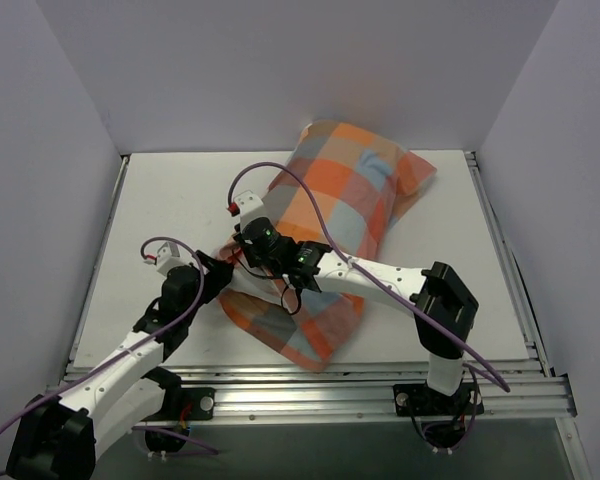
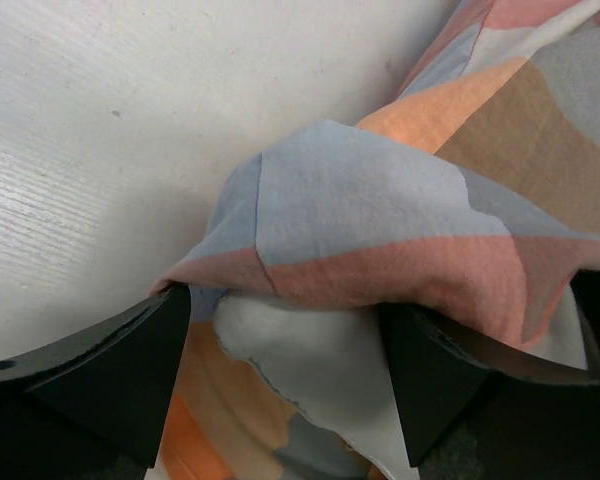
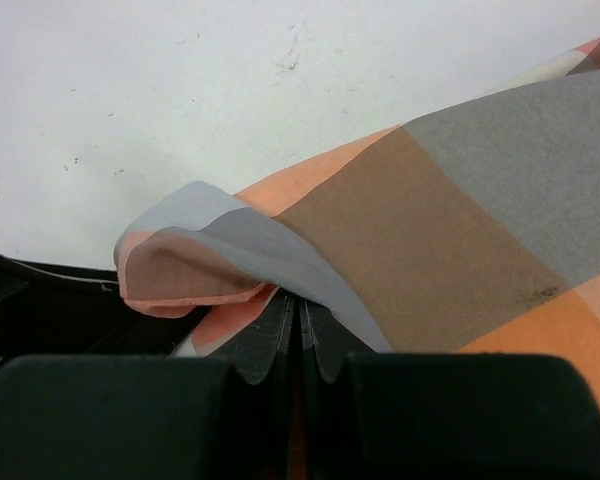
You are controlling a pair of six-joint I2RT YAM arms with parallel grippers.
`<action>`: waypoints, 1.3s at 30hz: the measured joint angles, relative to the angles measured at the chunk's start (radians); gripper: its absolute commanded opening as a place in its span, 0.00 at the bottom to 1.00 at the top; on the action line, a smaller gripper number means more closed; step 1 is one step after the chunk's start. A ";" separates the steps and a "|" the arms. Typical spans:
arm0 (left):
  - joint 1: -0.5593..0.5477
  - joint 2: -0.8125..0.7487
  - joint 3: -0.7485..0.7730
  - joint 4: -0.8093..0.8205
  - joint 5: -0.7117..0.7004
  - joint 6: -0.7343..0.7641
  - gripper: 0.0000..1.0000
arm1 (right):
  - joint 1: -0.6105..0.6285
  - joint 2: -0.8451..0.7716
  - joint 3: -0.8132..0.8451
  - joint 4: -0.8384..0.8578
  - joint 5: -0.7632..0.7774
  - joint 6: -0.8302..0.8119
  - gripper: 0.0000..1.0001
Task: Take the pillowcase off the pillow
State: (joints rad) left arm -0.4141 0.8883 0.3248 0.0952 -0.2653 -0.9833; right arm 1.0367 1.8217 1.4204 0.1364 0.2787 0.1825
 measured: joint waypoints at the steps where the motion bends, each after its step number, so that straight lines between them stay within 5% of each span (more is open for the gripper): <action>1: 0.007 -0.008 -0.007 0.009 0.006 0.000 0.87 | 0.000 0.004 0.000 0.004 0.000 0.000 0.00; 7: 0.050 0.042 -0.020 0.118 0.109 0.022 0.97 | -0.003 0.029 0.000 0.013 -0.001 0.001 0.00; 15: 0.088 0.250 0.019 0.312 0.337 0.037 0.97 | -0.037 0.035 0.000 0.017 0.028 0.027 0.00; 26: 0.104 0.340 0.020 0.542 0.586 -0.029 0.94 | -0.084 0.035 -0.071 0.069 0.045 0.081 0.00; 39: 0.115 0.409 0.088 0.467 0.748 -0.083 0.94 | -0.106 0.035 -0.087 0.085 0.025 0.091 0.00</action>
State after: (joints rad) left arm -0.2993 1.2972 0.4129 0.5617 0.4828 -1.0660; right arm 0.9310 1.8568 1.3331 0.2211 0.3038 0.2737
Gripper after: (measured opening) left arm 0.941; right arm 0.001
